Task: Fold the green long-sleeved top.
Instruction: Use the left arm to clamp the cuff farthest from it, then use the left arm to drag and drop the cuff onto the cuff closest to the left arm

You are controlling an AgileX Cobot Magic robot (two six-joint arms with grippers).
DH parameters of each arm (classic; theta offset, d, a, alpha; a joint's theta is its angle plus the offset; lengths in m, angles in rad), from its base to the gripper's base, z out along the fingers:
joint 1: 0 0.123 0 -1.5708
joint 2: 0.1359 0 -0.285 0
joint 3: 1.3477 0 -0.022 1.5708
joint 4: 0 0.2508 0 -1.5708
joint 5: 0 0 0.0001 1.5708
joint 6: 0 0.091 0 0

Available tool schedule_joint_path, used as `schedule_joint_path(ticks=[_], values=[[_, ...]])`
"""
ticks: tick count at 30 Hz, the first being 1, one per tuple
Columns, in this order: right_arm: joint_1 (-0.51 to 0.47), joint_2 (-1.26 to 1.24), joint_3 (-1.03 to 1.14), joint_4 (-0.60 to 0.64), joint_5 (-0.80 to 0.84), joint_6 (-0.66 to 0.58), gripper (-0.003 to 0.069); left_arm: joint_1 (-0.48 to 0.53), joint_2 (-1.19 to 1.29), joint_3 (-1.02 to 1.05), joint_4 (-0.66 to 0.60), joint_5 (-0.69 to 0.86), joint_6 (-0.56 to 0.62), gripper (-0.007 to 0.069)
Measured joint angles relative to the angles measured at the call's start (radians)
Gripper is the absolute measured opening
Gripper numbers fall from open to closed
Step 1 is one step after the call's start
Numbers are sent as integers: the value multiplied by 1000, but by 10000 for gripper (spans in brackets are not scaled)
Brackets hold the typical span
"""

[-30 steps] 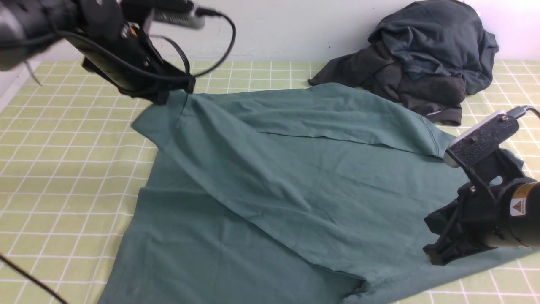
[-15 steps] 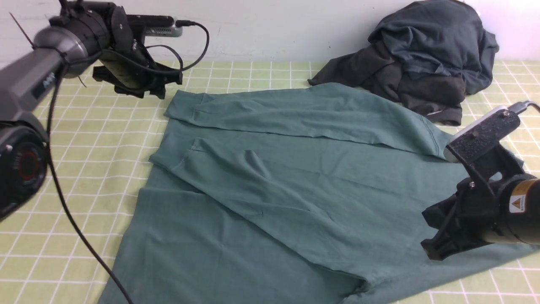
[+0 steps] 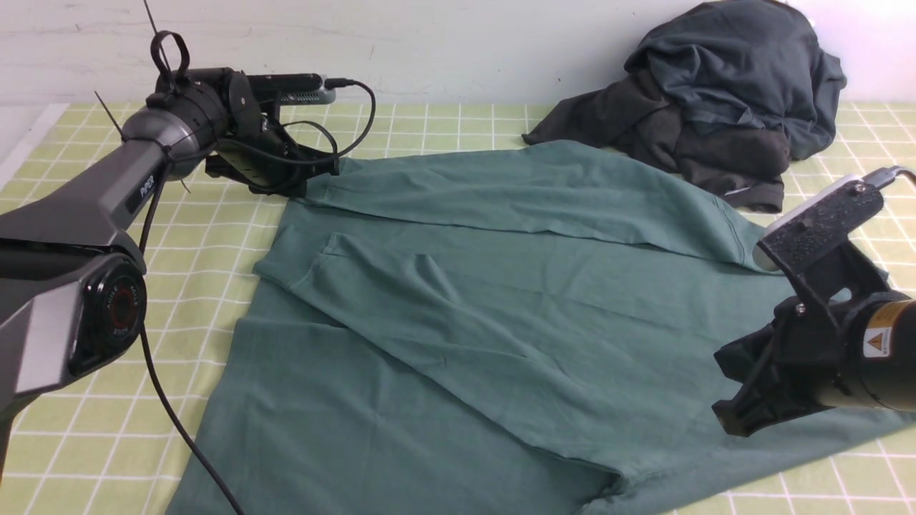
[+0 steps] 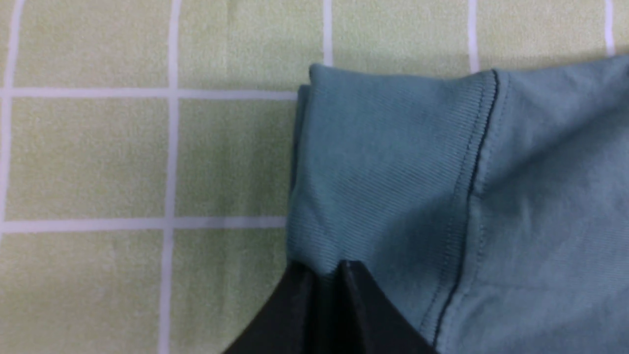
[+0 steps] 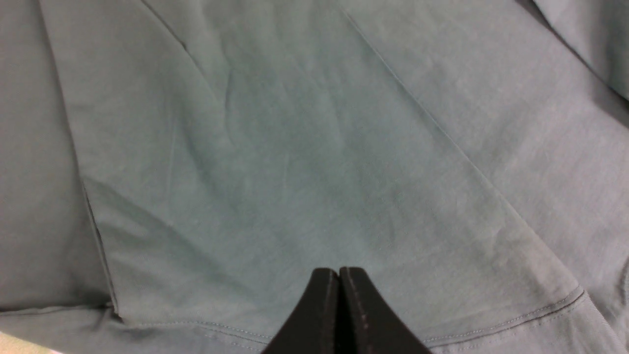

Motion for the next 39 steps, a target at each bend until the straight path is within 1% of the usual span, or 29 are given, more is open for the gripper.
schedule_joint_path(ticks=[1,7,9,12,13,14,15,18,20,22,23,25,26,27,28,30,33,34,35,37,38,39], values=[[0,0,0,0,0,0,-14,-1,-6,0,6,4,0,27],[0,0,0,0,1,0,-14,-16,-77,0,21,80,8,22],[0,0,0,0,3,0,-14,-27,-121,0,27,146,8,22],[0,-2,0,-8,25,0,-14,-45,-196,-1,40,338,8,22],[0,-3,0,-8,31,0,-14,-47,-201,-1,41,351,8,22],[0,-12,0,-23,55,0,-14,-59,-243,16,52,412,8,22],[0,-15,0,-32,58,0,-14,-63,-250,21,53,415,8,22],[0,-61,0,-65,88,6,-14,-88,-386,201,72,429,8,22],[0,-105,0,-81,95,18,-14,-104,-494,371,85,432,0,22],[0,-121,0,-86,99,25,-14,-114,-554,468,87,437,-5,22],[0,-141,0,-90,100,39,-14,-130,-638,593,93,442,-13,22],[0,-157,0,-89,100,58,-14,-149,-713,732,99,444,-26,24],[0,-159,0,-85,100,64,-14,-158,-736,793,104,444,-30,29],[0,-159,0,-84,100,67,-14,-160,-741,793,106,444,-33,29],[0,-161,0,-70,100,72,-14,-175,-767,875,116,439,-38,35],[0,-161,0,-50,100,72,-14,-192,-780,939,137,419,-38,59],[0,-161,0,-16,101,72,-14,-215,-781,991,177,418,-34,139],[0,-161,0,-9,106,72,-14,-224,-784,999,183,421,-21,176],[0,-161,0,-8,108,72,-14,-225,-785,999,183,420,-18,184],[0,-161,0,-1,126,71,-14,-252,-820,1038,185,418,15,294],[0,-161,0,2,135,63,-14,-267,-838,1059,182,418,28,316],[0,-161,0,6,137,58,-14,-285,-863,1093,180,418,59,353]])
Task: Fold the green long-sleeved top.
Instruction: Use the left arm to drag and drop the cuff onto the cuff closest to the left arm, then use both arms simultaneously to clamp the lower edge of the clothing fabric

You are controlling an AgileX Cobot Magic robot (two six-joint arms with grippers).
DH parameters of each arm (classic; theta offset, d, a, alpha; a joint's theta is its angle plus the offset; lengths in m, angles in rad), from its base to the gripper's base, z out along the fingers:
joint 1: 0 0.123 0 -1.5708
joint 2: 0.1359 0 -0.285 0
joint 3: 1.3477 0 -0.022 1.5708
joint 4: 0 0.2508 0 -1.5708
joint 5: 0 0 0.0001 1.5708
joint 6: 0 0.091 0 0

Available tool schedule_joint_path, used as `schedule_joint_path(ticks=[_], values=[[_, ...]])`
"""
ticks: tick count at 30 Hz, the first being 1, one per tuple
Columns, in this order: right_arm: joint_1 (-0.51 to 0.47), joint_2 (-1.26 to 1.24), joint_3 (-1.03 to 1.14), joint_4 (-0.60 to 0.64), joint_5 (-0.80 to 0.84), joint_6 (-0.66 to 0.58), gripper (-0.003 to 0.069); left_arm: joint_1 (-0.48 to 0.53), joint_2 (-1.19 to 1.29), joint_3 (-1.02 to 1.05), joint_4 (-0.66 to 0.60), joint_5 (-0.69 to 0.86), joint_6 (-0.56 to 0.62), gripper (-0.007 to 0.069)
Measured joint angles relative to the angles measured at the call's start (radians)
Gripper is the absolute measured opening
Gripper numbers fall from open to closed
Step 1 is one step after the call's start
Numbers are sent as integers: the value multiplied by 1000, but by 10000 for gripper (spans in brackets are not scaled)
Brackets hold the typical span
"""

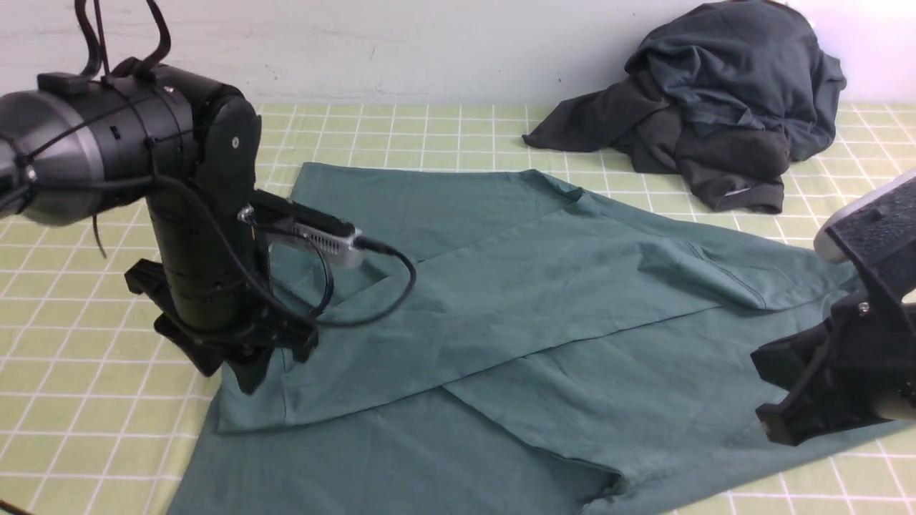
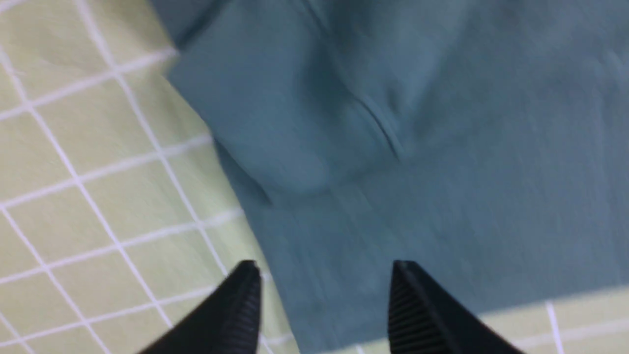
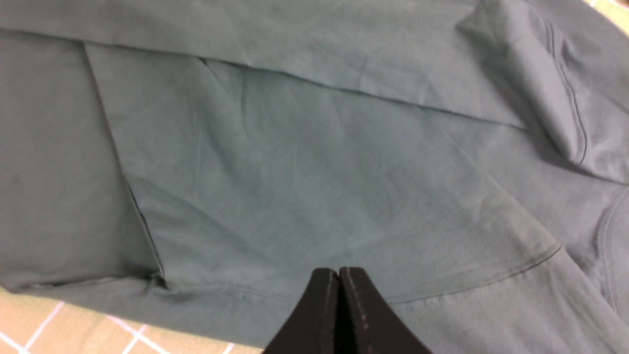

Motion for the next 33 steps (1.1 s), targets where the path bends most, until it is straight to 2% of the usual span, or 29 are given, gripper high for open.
schedule_joint_path(ticks=[2,6,7,9,10,13,14,15,17,20,24,27,33], values=[[0,0,0,9,4,-14,-14,-19,-32,48,-2,0,33,382],[0,0,0,88,7,-100,-14,-86,-118,246,0,-87,293,420],[0,0,0,113,7,-128,-14,-91,-122,287,2,-126,363,420],[0,0,0,145,8,-163,-14,-95,-122,332,4,-174,432,420],[0,0,0,190,10,-211,-14,-95,-114,387,6,-232,544,420],[0,0,0,247,16,-293,-14,-96,-91,457,10,-328,663,414],[0,0,0,247,16,-293,-14,-96,-91,457,10,-328,663,414],[0,0,0,270,20,-327,-14,-96,-76,481,11,-385,691,382],[0,0,0,284,22,-344,-14,-96,-73,484,11,-394,695,330],[0,0,0,300,22,-367,-14,-99,-71,484,16,-401,681,211],[0,-5,0,304,25,-391,-14,-111,-82,475,32,-412,596,44],[0,-24,0,309,33,-434,-14,-111,-118,451,38,-414,496,6],[0,-52,0,338,64,-572,-14,-111,-222,433,63,-387,323,6]])
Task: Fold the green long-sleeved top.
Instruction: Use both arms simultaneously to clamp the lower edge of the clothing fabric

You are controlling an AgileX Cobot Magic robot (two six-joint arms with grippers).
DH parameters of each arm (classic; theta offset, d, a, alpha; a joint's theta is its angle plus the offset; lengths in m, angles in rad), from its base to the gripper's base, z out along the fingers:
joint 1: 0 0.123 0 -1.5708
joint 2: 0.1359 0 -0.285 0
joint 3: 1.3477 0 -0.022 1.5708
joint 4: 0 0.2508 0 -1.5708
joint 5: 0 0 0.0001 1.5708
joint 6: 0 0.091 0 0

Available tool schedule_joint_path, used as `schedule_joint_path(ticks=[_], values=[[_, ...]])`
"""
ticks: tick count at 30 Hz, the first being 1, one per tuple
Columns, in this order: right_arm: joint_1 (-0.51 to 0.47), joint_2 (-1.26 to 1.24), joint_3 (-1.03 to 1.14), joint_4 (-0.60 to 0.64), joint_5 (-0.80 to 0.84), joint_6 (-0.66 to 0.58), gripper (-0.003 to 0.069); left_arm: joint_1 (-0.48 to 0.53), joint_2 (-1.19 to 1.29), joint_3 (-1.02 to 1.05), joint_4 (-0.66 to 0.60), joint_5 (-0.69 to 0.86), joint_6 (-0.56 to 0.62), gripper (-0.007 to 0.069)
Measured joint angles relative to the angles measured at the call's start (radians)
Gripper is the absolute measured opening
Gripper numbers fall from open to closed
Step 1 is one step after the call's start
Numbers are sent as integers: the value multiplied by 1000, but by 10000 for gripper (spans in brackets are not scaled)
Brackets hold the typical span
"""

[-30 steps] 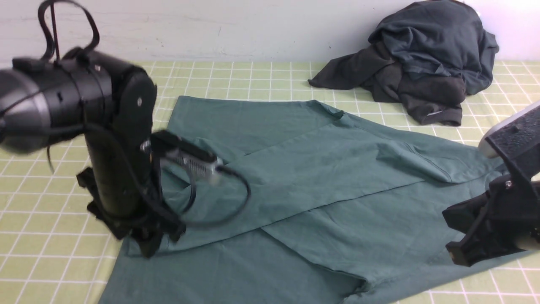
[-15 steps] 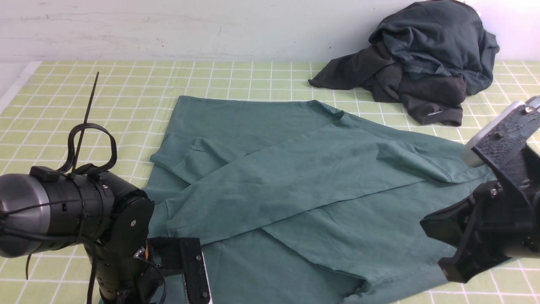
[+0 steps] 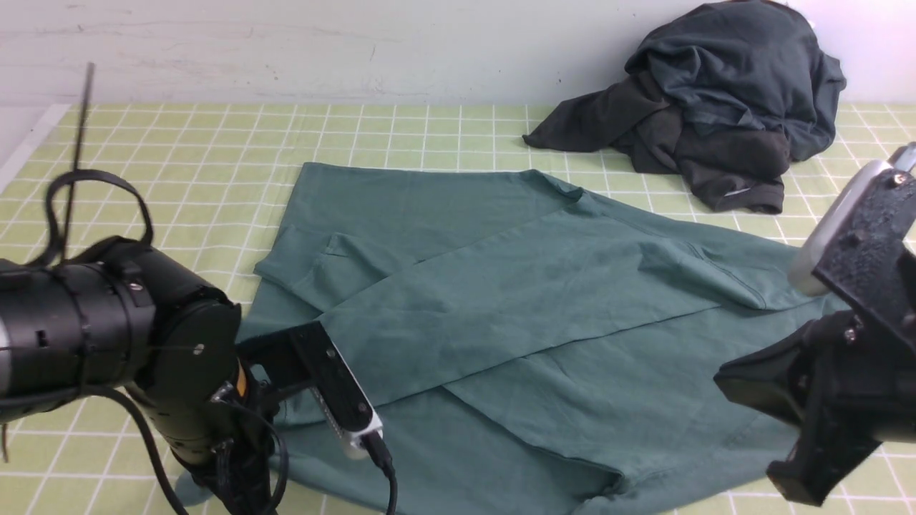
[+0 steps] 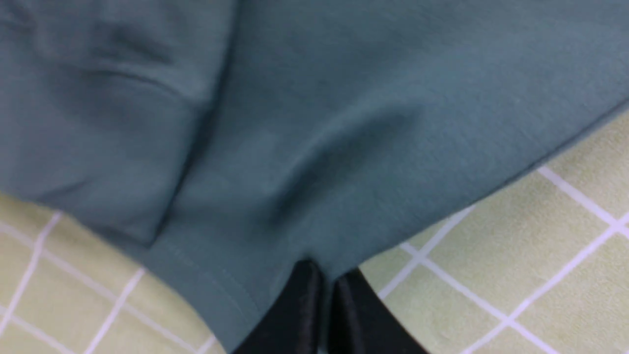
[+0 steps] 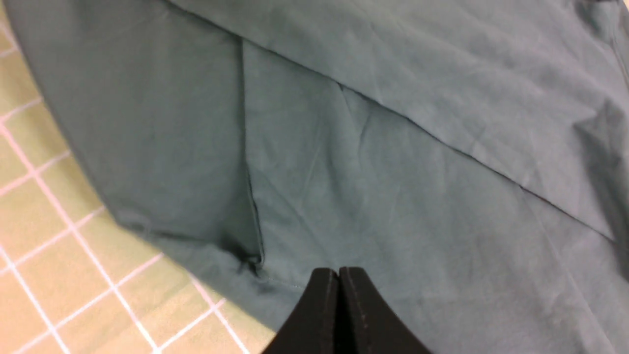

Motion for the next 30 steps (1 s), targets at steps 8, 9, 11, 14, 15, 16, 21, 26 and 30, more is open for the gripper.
schedule_joint_path(ticks=[8,9,11,14,15,16,21,26,30], values=[[0,100,1,-320,84,86,118,0,-44,-1,7,29,-197,6],[0,120,7,-376,80,96,152,0,-44,-1,7,28,-210,6],[0,167,22,-488,77,106,233,0,-44,-1,4,28,-227,6],[0,261,47,-661,72,110,342,0,-45,-1,-10,27,-237,6],[0,288,54,-715,70,113,359,0,-45,-1,-13,26,-237,6],[0,330,61,-772,60,119,376,0,-45,-1,-18,24,-237,6],[-3,480,69,-932,-34,195,379,0,-45,-1,-23,23,-237,6],[-30,557,63,-1017,-105,288,321,0,-45,-1,-24,19,-237,6],[-35,561,62,-1057,-112,358,255,0,-45,-1,-24,18,-237,6]])
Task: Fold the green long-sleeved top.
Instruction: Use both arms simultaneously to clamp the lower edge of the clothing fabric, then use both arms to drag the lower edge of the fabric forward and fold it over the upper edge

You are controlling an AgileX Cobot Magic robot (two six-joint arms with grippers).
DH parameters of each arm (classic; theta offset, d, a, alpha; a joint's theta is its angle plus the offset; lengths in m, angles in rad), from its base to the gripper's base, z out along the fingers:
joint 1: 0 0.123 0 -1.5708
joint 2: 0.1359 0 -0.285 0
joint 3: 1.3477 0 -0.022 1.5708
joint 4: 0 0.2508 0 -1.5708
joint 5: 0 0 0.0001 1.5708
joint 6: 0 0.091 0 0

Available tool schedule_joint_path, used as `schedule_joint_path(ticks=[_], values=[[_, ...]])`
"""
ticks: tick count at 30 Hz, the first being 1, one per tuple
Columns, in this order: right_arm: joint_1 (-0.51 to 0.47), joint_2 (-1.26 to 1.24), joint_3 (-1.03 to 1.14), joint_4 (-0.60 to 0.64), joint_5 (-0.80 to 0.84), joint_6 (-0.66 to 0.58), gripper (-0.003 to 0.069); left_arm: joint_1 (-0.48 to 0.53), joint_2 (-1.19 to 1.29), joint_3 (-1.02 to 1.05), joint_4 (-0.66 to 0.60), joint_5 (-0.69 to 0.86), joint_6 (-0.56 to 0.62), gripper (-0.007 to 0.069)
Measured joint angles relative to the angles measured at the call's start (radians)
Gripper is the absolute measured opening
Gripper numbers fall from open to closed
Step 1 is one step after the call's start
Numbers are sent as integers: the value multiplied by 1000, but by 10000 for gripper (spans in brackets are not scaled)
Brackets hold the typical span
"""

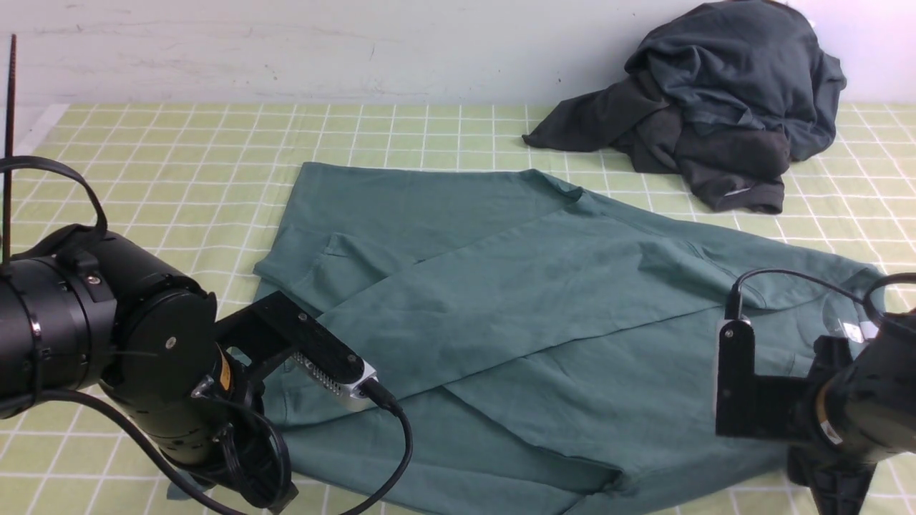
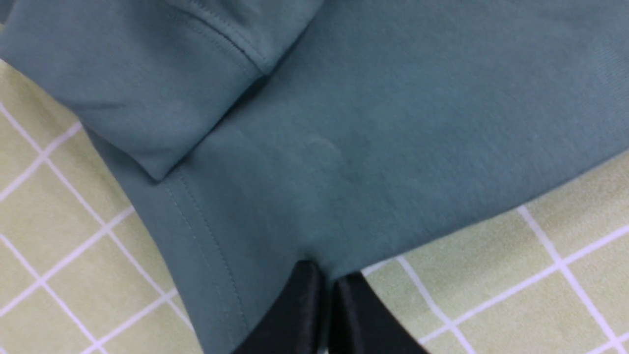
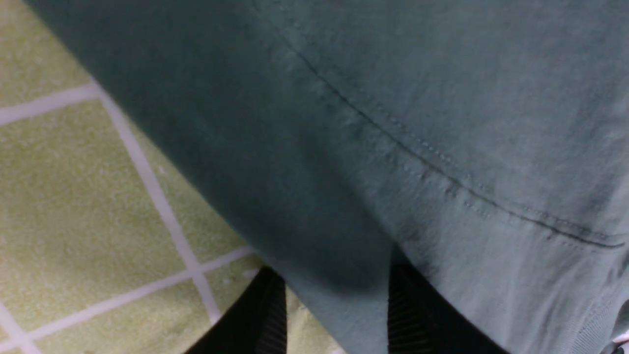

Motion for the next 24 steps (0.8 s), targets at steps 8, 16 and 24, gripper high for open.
schedule_joint_path(ticks=[8,16,24], values=[[-8,-62,7,16,-7,45,5,0,0,0,-3,11,0,6],[-16,-153,-49,48,57,67,-3,23,0,-94,7,77,-8,6],[-139,-15,-334,157,9,179,-3,181,123,-399,12,-86,-8,6]])
